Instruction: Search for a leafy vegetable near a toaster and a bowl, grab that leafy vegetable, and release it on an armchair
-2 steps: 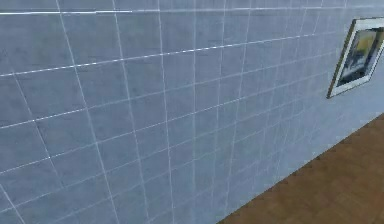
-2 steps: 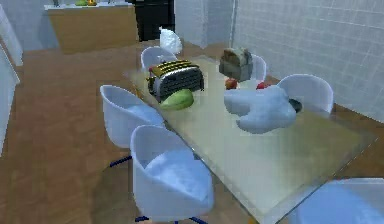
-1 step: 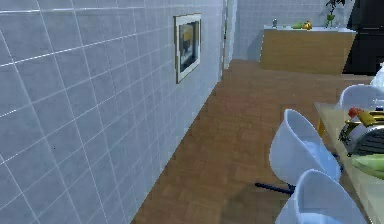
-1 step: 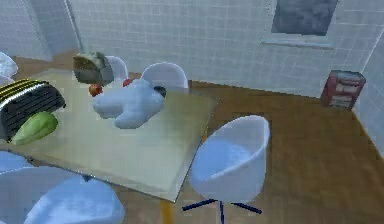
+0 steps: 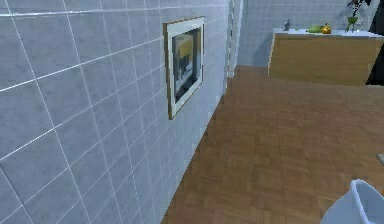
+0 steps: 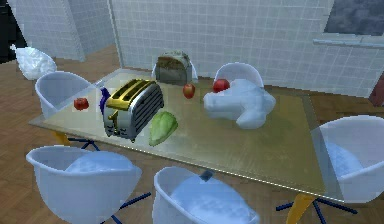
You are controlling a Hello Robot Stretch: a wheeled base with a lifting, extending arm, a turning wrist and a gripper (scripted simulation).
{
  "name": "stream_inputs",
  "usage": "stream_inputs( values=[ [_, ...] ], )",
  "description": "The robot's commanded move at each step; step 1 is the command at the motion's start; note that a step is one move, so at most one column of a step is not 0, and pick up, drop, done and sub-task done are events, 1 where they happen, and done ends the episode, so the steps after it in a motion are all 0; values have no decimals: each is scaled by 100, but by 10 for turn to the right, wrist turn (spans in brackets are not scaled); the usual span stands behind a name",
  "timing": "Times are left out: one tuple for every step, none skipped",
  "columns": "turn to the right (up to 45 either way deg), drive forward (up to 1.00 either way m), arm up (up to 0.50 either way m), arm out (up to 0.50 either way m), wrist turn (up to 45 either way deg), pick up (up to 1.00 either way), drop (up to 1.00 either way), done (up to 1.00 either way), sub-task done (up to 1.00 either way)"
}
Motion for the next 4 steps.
stream_inputs(
  values=[
    [0,0,50,0,0,0,0,0,0],
    [0,0,32,0,0,0,0,0,0],
    [0,0,0,50,0,0,0,0,0],
    [0,0,0,0,450,0,0,0,0]
  ],
)
